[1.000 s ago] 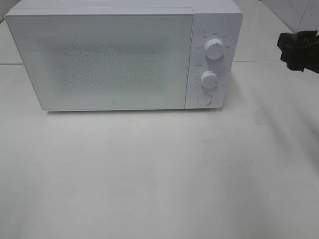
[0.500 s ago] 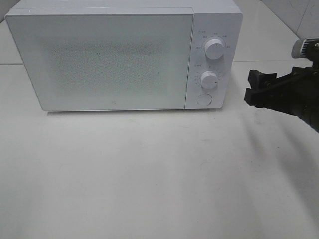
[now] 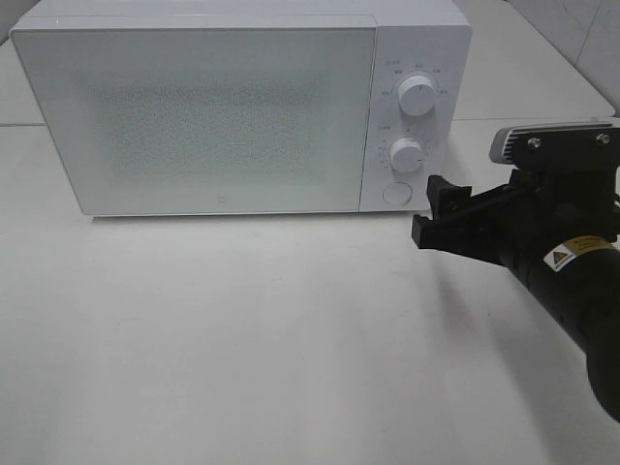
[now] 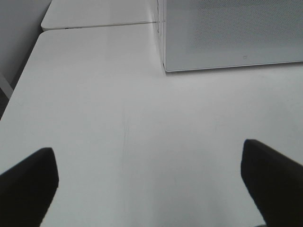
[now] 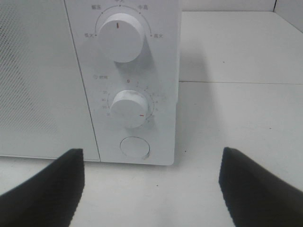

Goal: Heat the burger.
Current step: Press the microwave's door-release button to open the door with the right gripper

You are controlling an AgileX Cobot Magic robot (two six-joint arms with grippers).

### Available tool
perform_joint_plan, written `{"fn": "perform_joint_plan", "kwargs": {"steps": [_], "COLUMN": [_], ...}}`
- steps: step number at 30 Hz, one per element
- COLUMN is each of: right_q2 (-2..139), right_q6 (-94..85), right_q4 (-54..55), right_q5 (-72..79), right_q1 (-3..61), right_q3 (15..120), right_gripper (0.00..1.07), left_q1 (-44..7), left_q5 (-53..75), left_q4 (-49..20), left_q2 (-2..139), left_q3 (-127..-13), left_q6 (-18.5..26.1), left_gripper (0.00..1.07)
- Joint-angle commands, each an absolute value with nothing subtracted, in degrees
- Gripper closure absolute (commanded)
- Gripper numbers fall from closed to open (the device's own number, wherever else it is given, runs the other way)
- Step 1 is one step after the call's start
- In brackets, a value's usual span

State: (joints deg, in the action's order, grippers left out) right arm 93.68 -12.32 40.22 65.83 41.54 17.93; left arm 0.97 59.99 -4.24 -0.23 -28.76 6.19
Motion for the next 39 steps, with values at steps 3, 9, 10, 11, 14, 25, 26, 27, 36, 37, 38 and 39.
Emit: {"fn": "perform_joint_plan", "kwargs": {"steps": [3, 9, 10, 11, 14, 25, 26, 27, 36, 37, 38, 39], "right_q2": [96.1, 98.3, 98.4, 98.4, 98.4, 98.4, 98.4, 98.4, 98.4, 98.4, 98.4, 98.4], "right_q6": [-13.3, -13.2, -13.2, -13.2, -12.2, 9.8, 15.9, 18.3, 41.9, 48.4, 54.0, 54.0], "right_q4": [46.0, 47.3, 47.2, 47.2, 47.2, 47.1, 47.1, 46.9, 46.1, 46.0, 46.0, 46.0], "right_q5": [67.6, 67.7, 66.7, 66.7, 66.8, 66.8, 66.8, 66.8, 66.8, 66.8, 66.8, 66.8], "right_q1": [46.6, 49.4, 49.5, 49.5, 49.5, 49.5, 49.5, 49.5, 49.5, 49.5, 49.5, 49.5], "right_q3": [19.3, 20.5, 20.8, 20.8, 20.8, 20.8, 20.8, 20.8, 20.8, 20.8, 20.8, 20.8], "right_gripper": [0.31, 0.31, 0.31, 0.31, 0.31, 0.31, 0.31, 0.31, 0.31, 0.32, 0.33, 0.33], "left_q1": [1.1, 1.1, 1.1, 1.1, 1.1, 1.1, 1.1, 1.1, 1.1, 1.1, 1.1, 1.1], "left_q5": [59.5, 59.5, 59.5, 59.5, 59.5, 59.5, 59.5, 59.5, 59.5, 59.5, 59.5, 59.5], "left_q4": [-4.6, -4.6, -4.6, -4.6, -4.6, -4.6, -4.6, -4.6, -4.6, -4.6, -4.6, -4.6], "left_q2": [-1.5, -1.5, -1.5, -1.5, -1.5, -1.5, -1.5, -1.5, -1.5, -1.5, -1.5, -1.5], "left_q3": [-28.6, -28.6, -28.6, -28.6, -28.6, -28.6, -28.6, -28.6, -28.6, -28.6, -28.6, -28.6], "left_q6": [6.1, 6.1, 6.1, 6.1, 6.1, 6.1, 6.1, 6.1, 6.1, 6.1, 6.1, 6.1], "left_gripper": [0.03, 0.03, 0.03, 0.03, 0.03, 0.03, 0.03, 0.03, 0.03, 0.03, 0.03, 0.03]}}
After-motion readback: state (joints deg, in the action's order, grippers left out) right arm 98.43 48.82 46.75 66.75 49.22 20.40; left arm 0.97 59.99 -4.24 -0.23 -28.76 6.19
